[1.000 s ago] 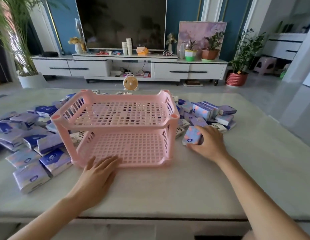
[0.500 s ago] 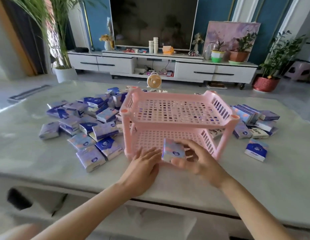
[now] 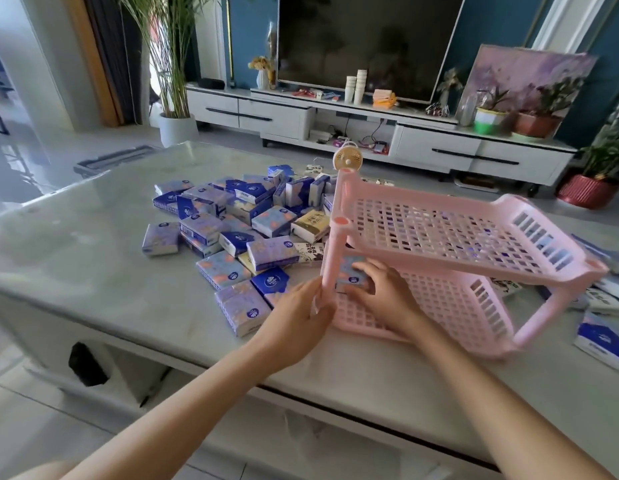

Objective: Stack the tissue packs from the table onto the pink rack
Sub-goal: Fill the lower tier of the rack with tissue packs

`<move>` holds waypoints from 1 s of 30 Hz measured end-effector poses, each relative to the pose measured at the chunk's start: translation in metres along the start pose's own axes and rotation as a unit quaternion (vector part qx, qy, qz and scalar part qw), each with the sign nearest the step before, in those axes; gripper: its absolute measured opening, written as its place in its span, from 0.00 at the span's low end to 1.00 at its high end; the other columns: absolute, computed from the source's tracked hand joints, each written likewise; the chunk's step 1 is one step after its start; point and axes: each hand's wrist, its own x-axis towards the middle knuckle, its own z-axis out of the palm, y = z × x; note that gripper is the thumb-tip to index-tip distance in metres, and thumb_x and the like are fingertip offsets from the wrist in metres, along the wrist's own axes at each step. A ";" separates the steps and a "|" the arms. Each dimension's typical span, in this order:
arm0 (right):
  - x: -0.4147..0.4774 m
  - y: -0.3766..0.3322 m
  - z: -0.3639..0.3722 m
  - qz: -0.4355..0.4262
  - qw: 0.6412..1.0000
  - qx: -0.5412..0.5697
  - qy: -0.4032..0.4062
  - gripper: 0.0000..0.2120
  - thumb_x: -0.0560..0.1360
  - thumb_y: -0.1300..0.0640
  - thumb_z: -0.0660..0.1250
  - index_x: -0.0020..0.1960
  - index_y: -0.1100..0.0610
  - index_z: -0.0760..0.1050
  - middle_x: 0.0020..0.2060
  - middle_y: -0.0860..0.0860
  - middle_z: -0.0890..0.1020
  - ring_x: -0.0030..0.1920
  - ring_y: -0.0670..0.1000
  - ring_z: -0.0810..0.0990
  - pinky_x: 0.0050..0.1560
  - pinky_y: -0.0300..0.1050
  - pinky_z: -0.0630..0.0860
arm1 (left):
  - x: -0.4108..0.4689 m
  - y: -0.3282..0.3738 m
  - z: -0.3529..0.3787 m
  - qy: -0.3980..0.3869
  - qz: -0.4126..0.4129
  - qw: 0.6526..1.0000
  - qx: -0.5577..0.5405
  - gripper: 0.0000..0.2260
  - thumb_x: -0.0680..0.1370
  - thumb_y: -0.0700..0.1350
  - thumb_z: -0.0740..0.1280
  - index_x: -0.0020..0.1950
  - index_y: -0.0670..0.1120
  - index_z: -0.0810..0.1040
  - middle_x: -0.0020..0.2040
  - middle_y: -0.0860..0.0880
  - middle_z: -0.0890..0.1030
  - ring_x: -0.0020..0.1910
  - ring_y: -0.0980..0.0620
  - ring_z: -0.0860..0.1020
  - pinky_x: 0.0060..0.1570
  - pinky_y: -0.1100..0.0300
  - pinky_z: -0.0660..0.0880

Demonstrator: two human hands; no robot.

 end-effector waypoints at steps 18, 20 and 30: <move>-0.007 -0.005 -0.006 -0.027 0.992 0.112 -0.058 0.33 0.74 0.54 0.68 0.73 0.45 0.56 0.67 0.43 0.69 0.65 0.44 0.70 0.65 0.37 0.66 | 0.068 -0.032 -0.065 0.013 -0.099 0.953 0.287 0.37 0.75 0.55 0.66 0.76 0.47 0.50 0.75 0.45 0.59 0.75 0.43 0.49 0.72 0.47 0.50; -0.017 -0.006 -0.014 -0.028 0.991 0.125 -0.039 0.30 0.74 0.54 0.67 0.72 0.45 0.58 0.62 0.39 0.70 0.61 0.38 0.69 0.57 0.25 0.64 | 0.072 -0.036 -0.062 0.007 -0.099 0.954 0.283 0.38 0.74 0.54 0.68 0.76 0.45 0.51 0.72 0.43 0.64 0.73 0.42 0.55 0.71 0.47 0.56; -0.077 -0.014 -0.049 -0.027 0.973 0.228 -0.031 0.13 0.75 0.54 0.67 0.56 0.42 0.70 0.54 0.39 0.77 0.54 0.36 0.75 0.58 0.36 0.69 | 0.002 -0.003 -0.093 0.104 -0.038 0.980 0.166 0.41 0.65 0.48 0.77 0.72 0.58 0.59 0.61 0.53 0.74 0.56 0.54 0.73 0.58 0.59 0.67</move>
